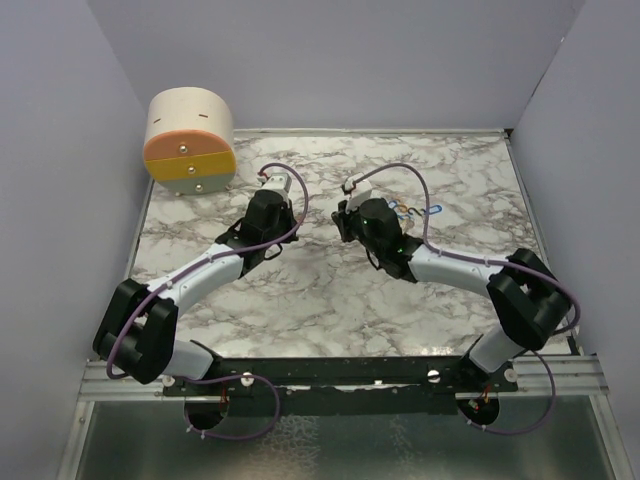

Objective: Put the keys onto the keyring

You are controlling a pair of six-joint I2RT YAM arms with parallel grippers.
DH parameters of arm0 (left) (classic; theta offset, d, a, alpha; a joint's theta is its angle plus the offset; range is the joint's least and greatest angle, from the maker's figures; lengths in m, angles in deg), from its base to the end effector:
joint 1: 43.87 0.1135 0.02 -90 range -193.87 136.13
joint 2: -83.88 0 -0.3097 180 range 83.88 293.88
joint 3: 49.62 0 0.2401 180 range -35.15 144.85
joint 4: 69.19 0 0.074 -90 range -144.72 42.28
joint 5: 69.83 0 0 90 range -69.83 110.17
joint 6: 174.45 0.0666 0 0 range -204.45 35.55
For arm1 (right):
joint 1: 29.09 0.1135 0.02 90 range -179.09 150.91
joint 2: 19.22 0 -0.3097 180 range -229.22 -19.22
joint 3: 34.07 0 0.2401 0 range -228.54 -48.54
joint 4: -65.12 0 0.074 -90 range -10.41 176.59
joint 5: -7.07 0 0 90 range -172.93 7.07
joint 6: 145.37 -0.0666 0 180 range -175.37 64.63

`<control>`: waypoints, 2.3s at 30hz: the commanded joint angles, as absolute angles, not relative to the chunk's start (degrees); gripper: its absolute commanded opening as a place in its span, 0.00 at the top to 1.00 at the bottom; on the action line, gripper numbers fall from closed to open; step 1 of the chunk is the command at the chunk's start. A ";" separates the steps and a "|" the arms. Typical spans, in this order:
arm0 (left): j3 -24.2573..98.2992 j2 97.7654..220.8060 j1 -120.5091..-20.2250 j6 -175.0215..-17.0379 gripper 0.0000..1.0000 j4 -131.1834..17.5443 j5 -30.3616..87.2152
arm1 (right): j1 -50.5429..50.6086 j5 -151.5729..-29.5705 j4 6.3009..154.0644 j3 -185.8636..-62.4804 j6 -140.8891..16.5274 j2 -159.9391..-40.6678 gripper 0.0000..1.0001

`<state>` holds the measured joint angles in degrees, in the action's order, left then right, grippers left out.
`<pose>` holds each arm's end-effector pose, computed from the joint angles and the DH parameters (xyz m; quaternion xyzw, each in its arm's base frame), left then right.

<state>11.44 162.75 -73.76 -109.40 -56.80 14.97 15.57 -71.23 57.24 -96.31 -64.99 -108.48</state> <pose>0.2719 -0.1493 0.2734 0.0147 0.8662 -0.1944 0.4601 0.2666 0.2444 0.2685 -0.1877 0.7908 0.1892 0.5511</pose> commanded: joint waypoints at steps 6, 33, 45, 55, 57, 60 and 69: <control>12.85 162.82 -74.01 -108.48 1.00 -57.81 14.87 | 15.19 -73.22 70.04 -107.04 -65.85 -119.92 0.99; 12.66 162.88 -74.07 -108.00 1.00 -57.53 13.24 | 13.04 -76.10 76.19 -113.10 -70.22 -127.78 0.65; 12.49 163.15 -74.02 -107.47 1.00 -57.63 12.58 | 12.83 -76.70 77.29 -115.56 -72.38 -131.42 0.59; 12.50 163.74 -74.06 -107.21 1.00 -57.76 12.07 | 12.58 -76.28 76.45 -116.32 -73.41 -133.66 0.63; 12.49 163.72 -74.02 -107.21 1.00 -57.75 12.04 | 12.50 -76.33 75.88 -116.43 -73.40 -134.25 0.68; 12.41 163.76 -74.05 -107.17 1.00 -57.71 11.99 | 12.43 -76.37 75.77 -116.78 -73.56 -135.04 0.82; 12.49 164.10 -74.02 -107.39 1.00 -57.88 12.12 | 12.45 -73.28 72.70 -113.76 -73.19 -132.01 0.99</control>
